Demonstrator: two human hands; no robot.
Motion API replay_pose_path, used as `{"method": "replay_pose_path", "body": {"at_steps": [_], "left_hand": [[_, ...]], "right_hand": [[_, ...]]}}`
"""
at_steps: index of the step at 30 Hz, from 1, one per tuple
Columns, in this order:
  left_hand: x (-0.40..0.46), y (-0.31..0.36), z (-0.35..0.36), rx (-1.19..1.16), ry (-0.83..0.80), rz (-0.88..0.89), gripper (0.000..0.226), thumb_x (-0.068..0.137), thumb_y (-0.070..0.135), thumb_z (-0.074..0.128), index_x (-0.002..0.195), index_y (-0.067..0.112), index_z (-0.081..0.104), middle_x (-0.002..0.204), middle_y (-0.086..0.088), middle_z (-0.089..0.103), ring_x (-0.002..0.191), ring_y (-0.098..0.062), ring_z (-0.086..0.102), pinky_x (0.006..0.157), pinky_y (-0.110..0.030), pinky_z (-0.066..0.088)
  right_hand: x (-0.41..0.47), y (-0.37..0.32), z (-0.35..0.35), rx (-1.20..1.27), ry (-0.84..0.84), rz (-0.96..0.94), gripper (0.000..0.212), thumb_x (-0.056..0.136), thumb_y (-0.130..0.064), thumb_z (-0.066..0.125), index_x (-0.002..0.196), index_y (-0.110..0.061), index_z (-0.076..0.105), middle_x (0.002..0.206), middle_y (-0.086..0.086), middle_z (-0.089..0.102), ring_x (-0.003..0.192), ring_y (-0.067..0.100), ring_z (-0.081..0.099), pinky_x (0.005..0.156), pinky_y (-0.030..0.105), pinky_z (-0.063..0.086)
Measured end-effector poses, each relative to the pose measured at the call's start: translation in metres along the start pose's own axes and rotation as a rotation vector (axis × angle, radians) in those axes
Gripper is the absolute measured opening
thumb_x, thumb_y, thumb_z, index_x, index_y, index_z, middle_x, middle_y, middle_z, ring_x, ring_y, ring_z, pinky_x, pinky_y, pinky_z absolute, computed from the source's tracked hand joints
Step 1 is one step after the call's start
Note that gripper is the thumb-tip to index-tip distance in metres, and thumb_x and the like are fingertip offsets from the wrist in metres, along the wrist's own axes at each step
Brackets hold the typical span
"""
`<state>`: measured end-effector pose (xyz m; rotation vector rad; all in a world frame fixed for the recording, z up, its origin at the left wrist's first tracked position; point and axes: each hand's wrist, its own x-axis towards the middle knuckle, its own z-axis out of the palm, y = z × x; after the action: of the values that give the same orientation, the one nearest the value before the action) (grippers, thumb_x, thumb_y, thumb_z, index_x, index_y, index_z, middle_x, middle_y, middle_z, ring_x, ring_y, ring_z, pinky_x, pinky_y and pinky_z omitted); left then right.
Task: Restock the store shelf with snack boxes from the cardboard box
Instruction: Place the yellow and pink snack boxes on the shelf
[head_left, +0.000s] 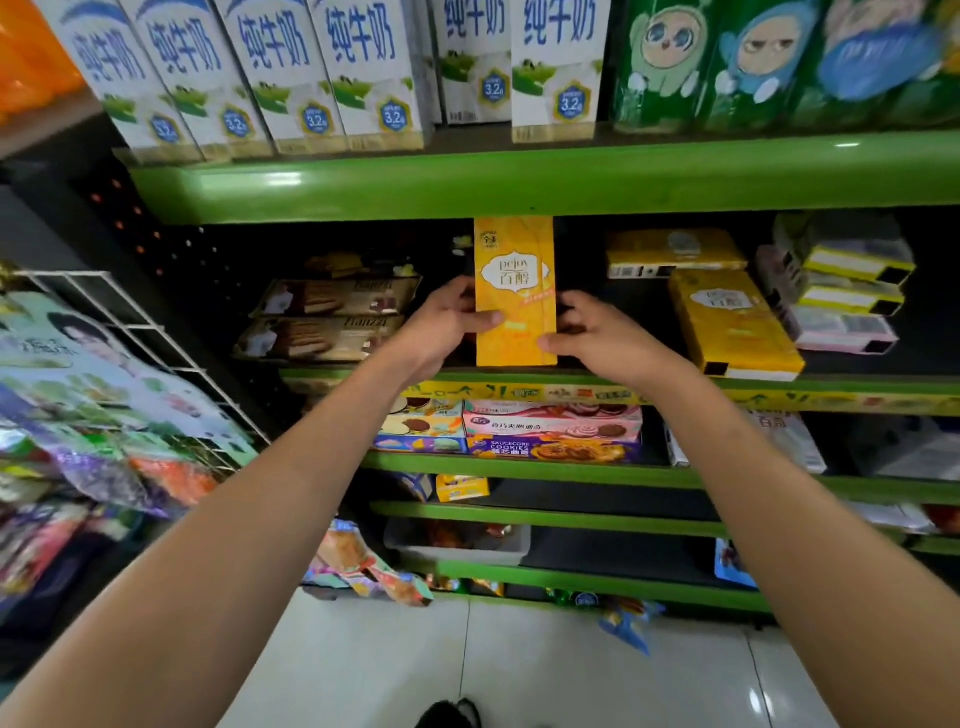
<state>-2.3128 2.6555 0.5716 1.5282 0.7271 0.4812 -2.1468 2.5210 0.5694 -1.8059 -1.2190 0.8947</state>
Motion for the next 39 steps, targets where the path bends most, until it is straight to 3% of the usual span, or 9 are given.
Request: {"method": "replay_pose_path", "body": {"at_steps": [2,7,17,22,28,32,35,39], "left_hand": [[0.0002,0.0001,0.0005,0.0,0.003,0.0,0.052,0.088,0.001,0.065,0.137,0.009,0.047,0.126,-0.01,0.066,0.121,-0.026,0.059,0.11,-0.049,0.04],[0.0036,-0.0019,0.0,-0.001,0.011,0.001,0.051,0.088,0.0,0.065,0.135,0.01,0.048,0.124,-0.007,0.067,0.12,-0.026,0.06,0.111,-0.05,0.04],[0.0061,-0.0063,-0.0023,0.017,-0.006,0.033,0.048,0.09,0.003,0.065,0.135,0.011,0.05,0.126,-0.008,0.066,0.121,-0.024,0.06,0.11,-0.049,0.041],[0.0049,-0.0049,-0.0003,0.028,0.002,0.026,0.051,0.091,0.003,0.063,0.14,0.008,0.048,0.13,-0.011,0.064,0.122,-0.025,0.059,0.11,-0.047,0.041],[0.004,-0.0048,-0.0001,0.034,0.009,0.027,0.049,0.091,0.004,0.063,0.138,0.01,0.05,0.129,-0.009,0.064,0.12,-0.024,0.06,0.109,-0.047,0.043],[0.0031,-0.0045,0.0004,0.051,0.006,0.043,0.048,0.091,0.005,0.063,0.138,0.01,0.052,0.13,-0.008,0.065,0.122,-0.024,0.059,0.109,-0.047,0.042],[0.0033,-0.0045,-0.0002,0.055,0.0,0.043,0.048,0.091,0.005,0.063,0.138,0.009,0.052,0.129,-0.007,0.065,0.121,-0.022,0.06,0.109,-0.046,0.042],[0.0034,-0.0047,0.0,0.061,-0.002,0.047,0.045,0.091,0.005,0.063,0.136,0.01,0.055,0.129,-0.007,0.066,0.12,-0.022,0.06,0.109,-0.046,0.043]], "right_hand": [[0.0004,-0.0007,-0.0006,-0.002,-0.008,0.003,0.064,0.093,-0.026,0.067,0.148,-0.024,0.036,0.123,-0.009,0.061,0.095,-0.006,0.056,0.07,0.014,0.037],[0.003,0.001,-0.0008,-0.009,-0.002,0.005,0.063,0.093,-0.027,0.068,0.148,-0.025,0.037,0.134,-0.002,0.06,0.11,0.011,0.058,0.074,0.018,0.039],[0.0023,-0.0009,0.0006,-0.02,0.014,0.03,0.064,0.092,-0.027,0.068,0.148,-0.024,0.038,0.134,-0.004,0.06,0.115,0.013,0.057,0.094,0.031,0.037],[0.0034,-0.0005,0.0004,-0.021,0.025,0.04,0.061,0.092,-0.027,0.068,0.146,-0.025,0.04,0.112,-0.015,0.062,0.098,0.001,0.056,0.096,0.033,0.037],[0.0055,0.0018,0.0007,-0.004,0.019,0.046,0.06,0.091,-0.025,0.069,0.145,-0.024,0.041,0.103,-0.022,0.061,0.099,-0.002,0.058,0.081,0.021,0.037],[0.0062,0.0022,0.0002,0.009,0.022,0.056,0.062,0.091,-0.025,0.069,0.146,-0.024,0.04,0.109,-0.017,0.061,0.107,0.008,0.057,0.091,0.029,0.035],[0.0064,0.0024,-0.0001,0.014,0.022,0.057,0.067,0.091,-0.024,0.07,0.149,-0.023,0.036,0.103,-0.022,0.059,0.098,-0.001,0.057,0.085,0.024,0.037],[0.0072,0.0043,-0.0005,0.039,0.028,0.069,0.082,0.089,-0.023,0.072,0.155,-0.026,0.022,0.101,-0.022,0.057,0.095,-0.002,0.055,0.091,0.028,0.036]]}}
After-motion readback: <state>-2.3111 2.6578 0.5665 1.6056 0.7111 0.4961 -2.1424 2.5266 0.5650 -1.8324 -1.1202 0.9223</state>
